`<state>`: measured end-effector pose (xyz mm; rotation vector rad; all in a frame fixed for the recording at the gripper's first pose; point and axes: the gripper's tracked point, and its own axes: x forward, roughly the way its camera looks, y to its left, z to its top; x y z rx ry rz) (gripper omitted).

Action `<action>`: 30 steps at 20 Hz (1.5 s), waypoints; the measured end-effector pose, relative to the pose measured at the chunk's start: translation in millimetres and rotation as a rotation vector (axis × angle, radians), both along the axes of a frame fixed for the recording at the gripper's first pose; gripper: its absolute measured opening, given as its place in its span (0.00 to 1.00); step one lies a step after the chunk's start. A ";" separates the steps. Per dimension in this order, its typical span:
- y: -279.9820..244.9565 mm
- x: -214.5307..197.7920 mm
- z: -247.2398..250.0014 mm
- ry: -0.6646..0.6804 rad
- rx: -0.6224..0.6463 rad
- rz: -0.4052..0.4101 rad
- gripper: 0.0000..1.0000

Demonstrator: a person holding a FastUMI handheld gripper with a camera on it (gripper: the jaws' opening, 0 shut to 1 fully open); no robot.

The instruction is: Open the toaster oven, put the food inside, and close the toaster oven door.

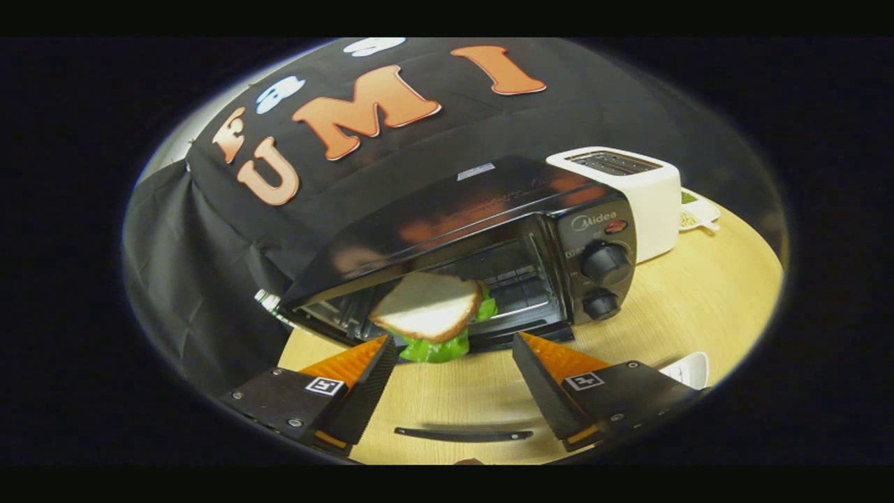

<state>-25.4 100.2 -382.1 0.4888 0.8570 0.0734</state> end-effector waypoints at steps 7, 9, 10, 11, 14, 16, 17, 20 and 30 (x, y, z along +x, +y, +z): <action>21.7 -80.1 9.6 0.057 -0.041 0.202 0.99; 20.9 -105.7 3.3 0.099 -0.059 0.255 0.99; 20.3 -118.7 -0.6 0.120 -0.064 0.278 0.99; 19.0 -127.6 -3.0 0.134 -0.068 0.299 0.99; 20.6 -153.2 -16.2 0.172 -0.090 0.377 0.99; 16.3 -166.4 -29.0 0.193 -0.122 0.438 0.99; 16.9 -168.4 -33.8 0.199 -0.134 0.452 0.99; 27.1 -174.4 -48.1 0.224 -0.137 0.491 0.99; 33.4 -130.7 -58.1 0.188 -0.180 0.394 0.99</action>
